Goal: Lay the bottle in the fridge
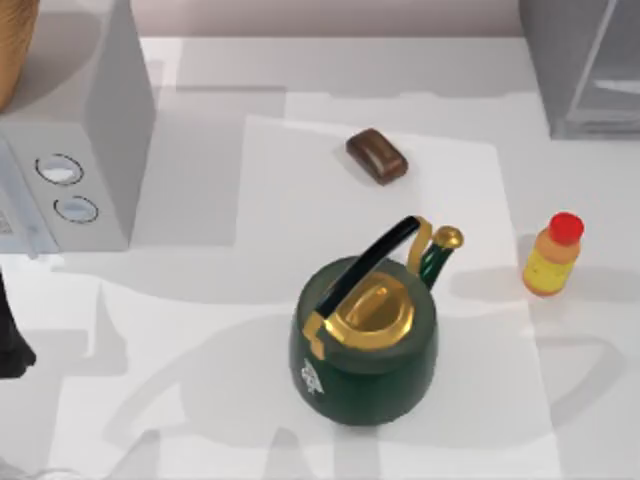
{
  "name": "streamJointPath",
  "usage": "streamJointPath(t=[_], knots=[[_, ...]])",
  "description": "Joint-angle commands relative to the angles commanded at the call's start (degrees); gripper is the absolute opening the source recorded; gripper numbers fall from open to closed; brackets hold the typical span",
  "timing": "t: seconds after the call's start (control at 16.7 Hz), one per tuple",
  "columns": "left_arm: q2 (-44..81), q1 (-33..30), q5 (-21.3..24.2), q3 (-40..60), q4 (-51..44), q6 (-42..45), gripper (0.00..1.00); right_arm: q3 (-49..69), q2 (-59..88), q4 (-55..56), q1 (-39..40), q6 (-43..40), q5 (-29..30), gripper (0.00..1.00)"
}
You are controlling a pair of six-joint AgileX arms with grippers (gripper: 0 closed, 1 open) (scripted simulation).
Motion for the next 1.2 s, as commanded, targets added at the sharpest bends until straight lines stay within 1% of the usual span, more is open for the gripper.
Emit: streamJointPath(t=[0.12, 0.3, 0.9, 1.2], knots=[[0.00, 0.00, 0.00, 0.00, 0.00, 0.00, 1.00, 0.14, -0.26, 2.35, 0.55, 1.22, 0.36, 1.00], [0.00, 0.00, 0.00, 0.00, 0.00, 0.00, 1.00, -0.47, -0.04, 7.78, 2.06, 5.29, 0.63, 1.00], [0.00, 0.00, 0.00, 0.00, 0.00, 0.00, 1.00, -6.14, 2.17, 34.44, 9.78, 25.81, 1.26, 1.00], [0.00, 0.00, 0.00, 0.00, 0.00, 0.00, 1.00, -9.51, 3.28, 46.15, 13.00, 33.69, 2.21, 1.00]])
